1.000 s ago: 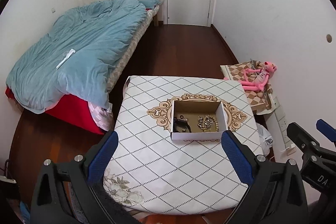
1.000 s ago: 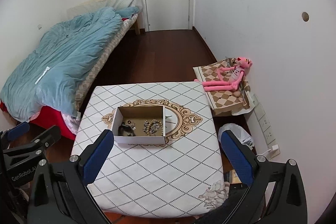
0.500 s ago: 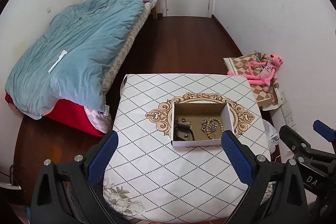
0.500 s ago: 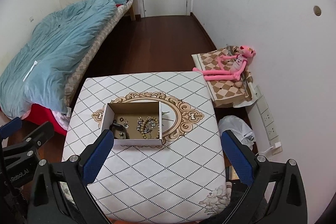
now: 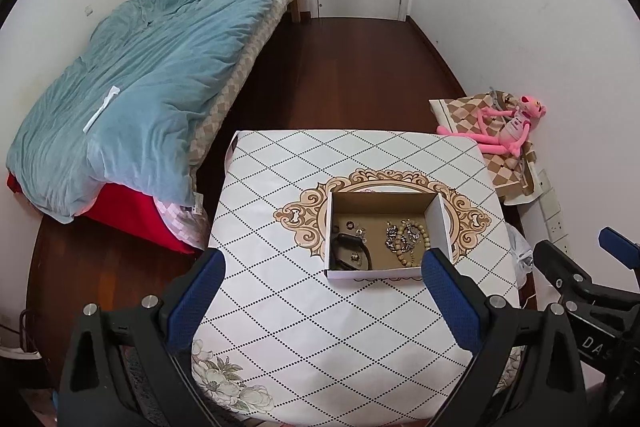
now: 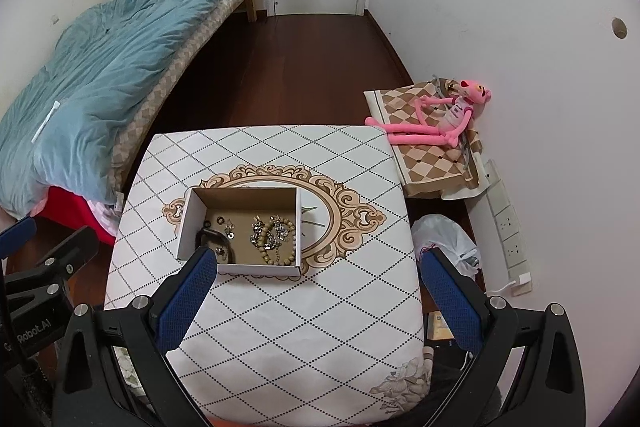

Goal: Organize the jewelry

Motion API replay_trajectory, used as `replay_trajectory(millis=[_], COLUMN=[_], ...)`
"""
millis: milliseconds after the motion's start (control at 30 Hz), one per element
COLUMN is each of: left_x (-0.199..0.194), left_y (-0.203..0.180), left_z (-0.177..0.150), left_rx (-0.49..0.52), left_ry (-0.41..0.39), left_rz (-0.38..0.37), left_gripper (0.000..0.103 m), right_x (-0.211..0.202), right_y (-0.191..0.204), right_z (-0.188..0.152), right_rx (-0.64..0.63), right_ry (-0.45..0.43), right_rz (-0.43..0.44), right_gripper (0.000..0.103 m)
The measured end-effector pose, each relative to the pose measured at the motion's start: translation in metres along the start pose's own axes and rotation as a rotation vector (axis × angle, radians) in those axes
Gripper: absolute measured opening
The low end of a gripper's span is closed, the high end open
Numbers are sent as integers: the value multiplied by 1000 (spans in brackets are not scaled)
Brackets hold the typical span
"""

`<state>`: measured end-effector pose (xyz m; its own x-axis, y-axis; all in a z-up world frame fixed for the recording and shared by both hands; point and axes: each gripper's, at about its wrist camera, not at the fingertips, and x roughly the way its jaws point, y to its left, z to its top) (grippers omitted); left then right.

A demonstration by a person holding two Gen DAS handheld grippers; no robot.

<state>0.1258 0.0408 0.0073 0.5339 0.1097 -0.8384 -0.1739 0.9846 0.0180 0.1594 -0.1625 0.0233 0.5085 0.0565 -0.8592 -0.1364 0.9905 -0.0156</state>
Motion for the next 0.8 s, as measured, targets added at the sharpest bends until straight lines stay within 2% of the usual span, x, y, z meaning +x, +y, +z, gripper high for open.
replay_trajectory(millis=[800], left_x=[8], left_y=[2], left_z=[-3], left_rx=[-8], left_ry=[28], left_rz=[-5], left_gripper=[100], right_x=[6], right_y=[6], right_z=[-3], right_rx=[-26], right_ry=[19], right_rz=[-3], right_gripper=[103])
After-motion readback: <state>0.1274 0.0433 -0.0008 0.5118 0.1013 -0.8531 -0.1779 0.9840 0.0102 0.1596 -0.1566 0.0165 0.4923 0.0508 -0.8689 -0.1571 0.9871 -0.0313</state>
